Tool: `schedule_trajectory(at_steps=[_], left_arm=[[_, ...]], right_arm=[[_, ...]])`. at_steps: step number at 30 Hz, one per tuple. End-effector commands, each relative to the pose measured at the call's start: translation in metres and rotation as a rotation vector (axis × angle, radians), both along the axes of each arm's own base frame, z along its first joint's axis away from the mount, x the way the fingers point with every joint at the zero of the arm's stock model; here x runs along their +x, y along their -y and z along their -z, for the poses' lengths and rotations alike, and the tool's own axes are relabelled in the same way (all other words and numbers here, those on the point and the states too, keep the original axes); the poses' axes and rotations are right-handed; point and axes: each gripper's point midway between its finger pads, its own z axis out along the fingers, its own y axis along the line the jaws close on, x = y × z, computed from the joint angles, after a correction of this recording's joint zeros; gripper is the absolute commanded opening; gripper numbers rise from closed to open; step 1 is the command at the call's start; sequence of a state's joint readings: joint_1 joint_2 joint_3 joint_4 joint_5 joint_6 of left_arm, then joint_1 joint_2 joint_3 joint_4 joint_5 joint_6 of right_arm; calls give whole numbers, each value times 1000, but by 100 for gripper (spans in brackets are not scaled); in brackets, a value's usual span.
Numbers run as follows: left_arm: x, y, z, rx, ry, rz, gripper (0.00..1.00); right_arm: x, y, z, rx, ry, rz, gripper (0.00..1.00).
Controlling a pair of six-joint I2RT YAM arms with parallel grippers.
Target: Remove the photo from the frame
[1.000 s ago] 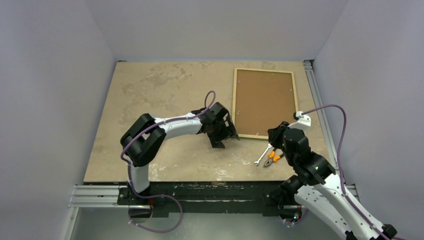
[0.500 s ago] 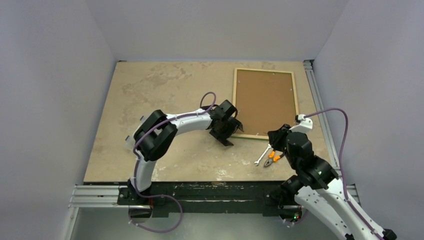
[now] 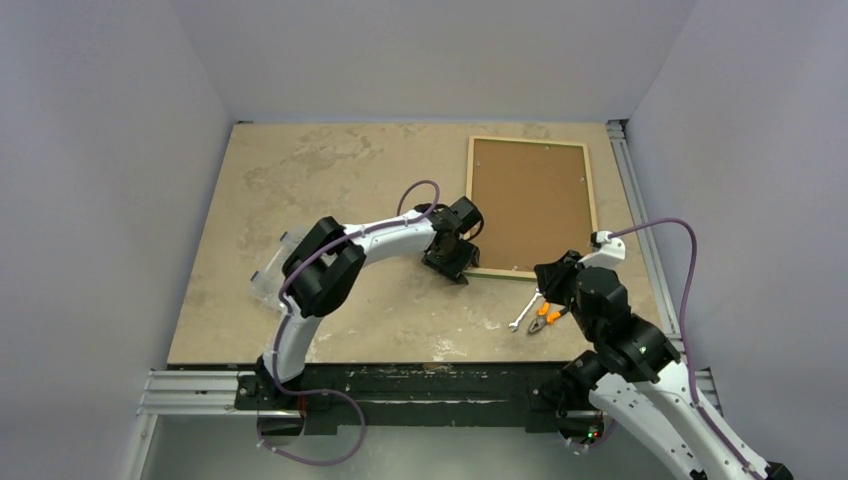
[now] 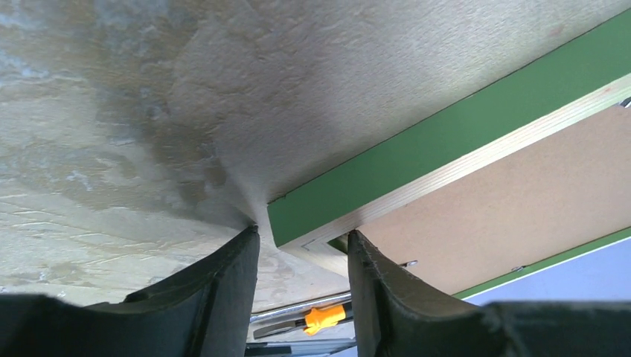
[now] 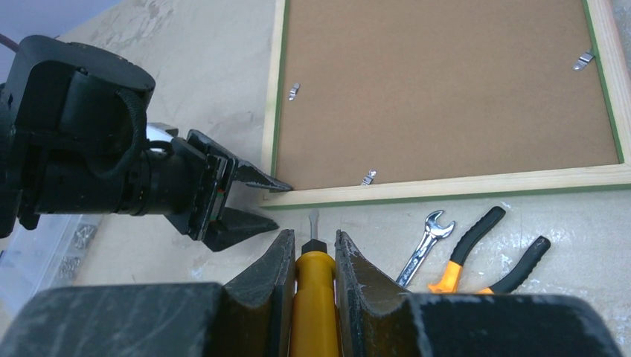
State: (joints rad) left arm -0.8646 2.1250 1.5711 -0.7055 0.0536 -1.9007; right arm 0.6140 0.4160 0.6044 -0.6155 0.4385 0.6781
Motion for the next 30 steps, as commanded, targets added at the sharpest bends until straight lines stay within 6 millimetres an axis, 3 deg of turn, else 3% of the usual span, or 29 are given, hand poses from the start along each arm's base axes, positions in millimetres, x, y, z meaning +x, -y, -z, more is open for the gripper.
schedule_trajectory(at_steps=[1, 7, 15, 18, 24, 30], left_arm=[[3, -29, 33, 173, -12, -40, 41], [13, -54, 40, 228, 23, -56, 28], [39, -104, 41, 223, 66, -74, 13], [48, -126, 37, 251, 73, -23, 0], [62, -162, 23, 329, 118, 192, 0], [79, -178, 8, 433, 219, 535, 0]], right_arm=[[0, -2, -7, 8, 28, -21, 0], [-1, -6, -8, 12, 41, -45, 0], [4, -11, 0, -29, 2, -69, 0], [4, -11, 1, -29, 0, -66, 0], [4, -8, 2, -29, -5, -47, 0], [6, -8, 6, -44, -14, -47, 0]])
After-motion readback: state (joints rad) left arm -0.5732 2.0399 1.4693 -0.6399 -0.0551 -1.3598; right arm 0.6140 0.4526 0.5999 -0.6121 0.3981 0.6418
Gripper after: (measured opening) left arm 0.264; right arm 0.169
